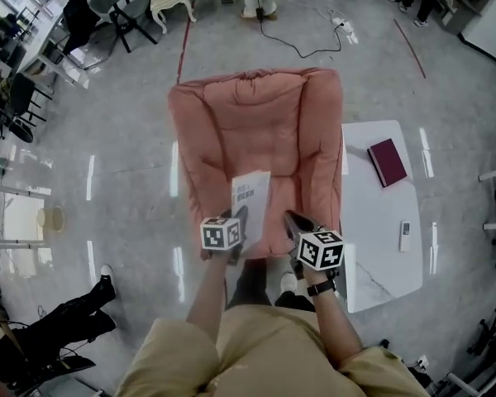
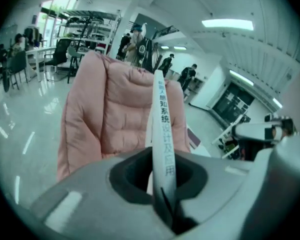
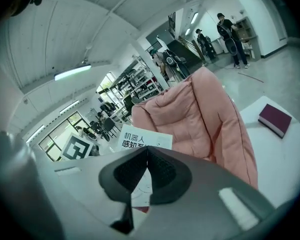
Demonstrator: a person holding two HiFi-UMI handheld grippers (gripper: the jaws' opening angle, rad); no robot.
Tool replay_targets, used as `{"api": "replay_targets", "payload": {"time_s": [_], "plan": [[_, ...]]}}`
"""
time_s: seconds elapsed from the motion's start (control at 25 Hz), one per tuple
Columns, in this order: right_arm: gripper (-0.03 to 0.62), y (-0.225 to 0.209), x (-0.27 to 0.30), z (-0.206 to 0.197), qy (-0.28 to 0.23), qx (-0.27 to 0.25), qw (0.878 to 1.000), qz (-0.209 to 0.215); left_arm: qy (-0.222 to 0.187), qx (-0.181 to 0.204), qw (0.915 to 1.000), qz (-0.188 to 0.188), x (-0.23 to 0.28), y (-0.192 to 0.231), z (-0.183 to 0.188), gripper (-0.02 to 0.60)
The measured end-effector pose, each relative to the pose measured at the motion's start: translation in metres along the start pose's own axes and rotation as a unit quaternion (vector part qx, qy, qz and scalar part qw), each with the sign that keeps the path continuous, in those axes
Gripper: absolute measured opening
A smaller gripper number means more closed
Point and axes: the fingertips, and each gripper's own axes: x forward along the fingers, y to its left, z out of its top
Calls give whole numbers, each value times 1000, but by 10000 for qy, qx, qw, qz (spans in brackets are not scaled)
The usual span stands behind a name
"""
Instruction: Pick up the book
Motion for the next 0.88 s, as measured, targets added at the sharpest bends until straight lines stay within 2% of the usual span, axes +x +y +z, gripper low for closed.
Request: {"api": "replay_targets", "payload": {"time_s": [0.16,0.36,0.44,0.64,0.88], "plan": [[6,26,-29,34,-477,-434,9978,127,-974,233,9949,134,-57,-39,52,43],[6,61,-74,89,-1259,-994,9866,296,-2151,577,9745,291,-126,-87,108,43],[6,72,-93,110,-1538,-1259,9796,306,-2590,689,9628,352,-152,-107,129,43],[6,106,-142,157,-2256,-1901,9550,312,-3584,976,9267,572,-223,-150,168,43],[6,140,-204,186,-2976,-2604,9183,162,-4297,1364,8891,795,-286,-190,179,43]]}}
